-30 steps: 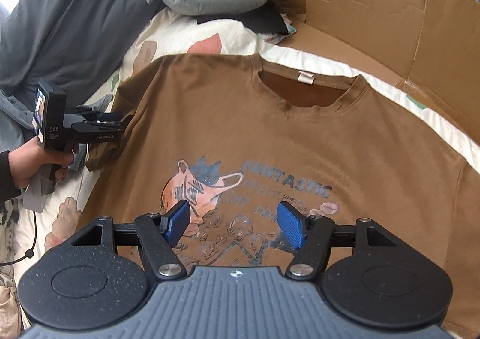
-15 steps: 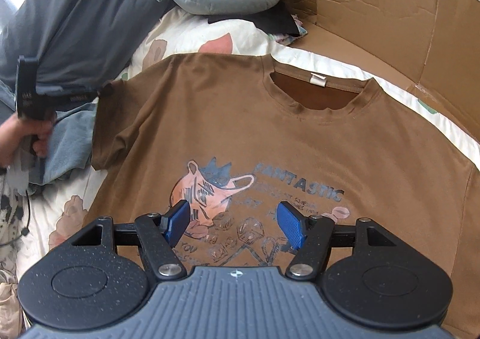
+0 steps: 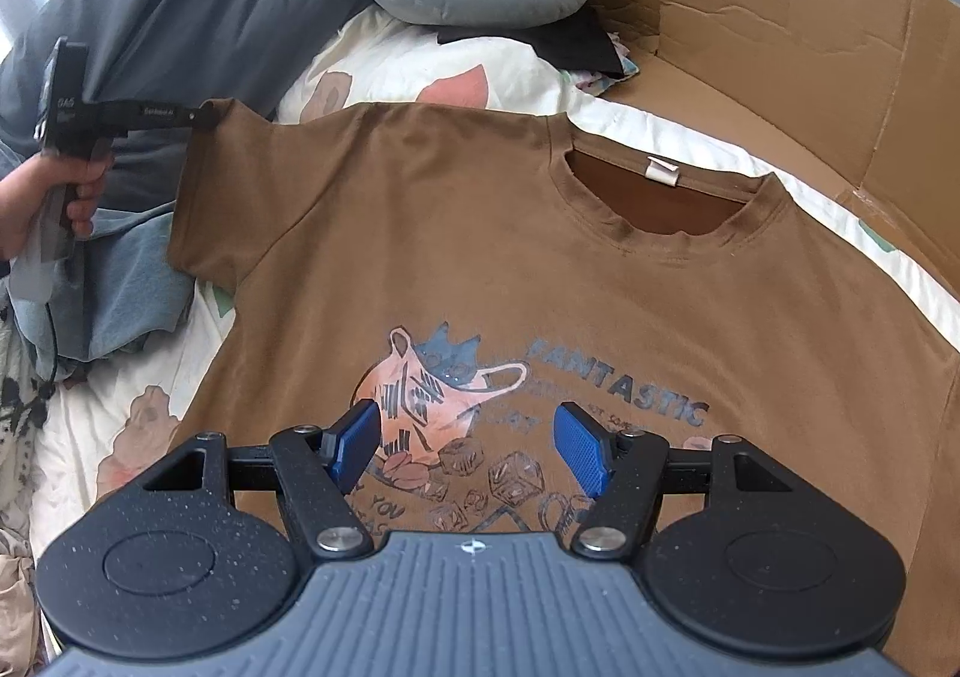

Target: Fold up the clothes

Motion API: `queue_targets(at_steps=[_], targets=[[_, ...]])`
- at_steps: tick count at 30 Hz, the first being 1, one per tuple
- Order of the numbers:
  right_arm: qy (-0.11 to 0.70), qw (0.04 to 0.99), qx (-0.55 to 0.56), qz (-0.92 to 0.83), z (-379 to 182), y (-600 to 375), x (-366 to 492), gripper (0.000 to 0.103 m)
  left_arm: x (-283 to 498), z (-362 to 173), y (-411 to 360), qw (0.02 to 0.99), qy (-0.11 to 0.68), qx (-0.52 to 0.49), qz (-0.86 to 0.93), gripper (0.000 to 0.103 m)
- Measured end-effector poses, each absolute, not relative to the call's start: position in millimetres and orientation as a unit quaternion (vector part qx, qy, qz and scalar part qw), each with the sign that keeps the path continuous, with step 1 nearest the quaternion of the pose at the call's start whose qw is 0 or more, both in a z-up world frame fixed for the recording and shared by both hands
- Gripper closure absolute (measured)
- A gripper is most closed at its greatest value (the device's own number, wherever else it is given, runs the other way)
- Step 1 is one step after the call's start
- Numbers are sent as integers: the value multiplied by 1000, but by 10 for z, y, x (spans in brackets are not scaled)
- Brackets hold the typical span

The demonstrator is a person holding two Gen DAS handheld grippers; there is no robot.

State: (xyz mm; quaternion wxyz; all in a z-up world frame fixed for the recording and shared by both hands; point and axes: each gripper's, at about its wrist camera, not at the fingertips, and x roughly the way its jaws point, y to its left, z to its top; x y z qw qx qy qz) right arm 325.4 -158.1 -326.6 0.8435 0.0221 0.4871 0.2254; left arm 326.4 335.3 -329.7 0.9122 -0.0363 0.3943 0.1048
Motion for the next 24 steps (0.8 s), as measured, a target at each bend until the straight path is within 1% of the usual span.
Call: queue_targets(at_steps=[14, 20, 22, 23, 24], targets=[[470, 845, -15, 257, -3314, -1065, 3752, 33, 3493, -3663, 3651, 885, 438, -52, 151, 98], [472, 848, -10, 241, -3451, -816, 4100, 33, 3598, -3961, 3777, 867, 469, -65, 157, 98], [474, 849, -4, 233, -3512, -762, 4211, 33, 3628, -4061, 3803, 861, 479, -69, 156, 97], [476, 849, 0, 229, -3541, -739, 4263, 33, 3634, -4087, 3815, 858, 482, -74, 158, 95], [476, 850, 1, 227, -3572, -729, 4306, 33, 3640, -4113, 3828, 856, 485, -79, 161, 89]])
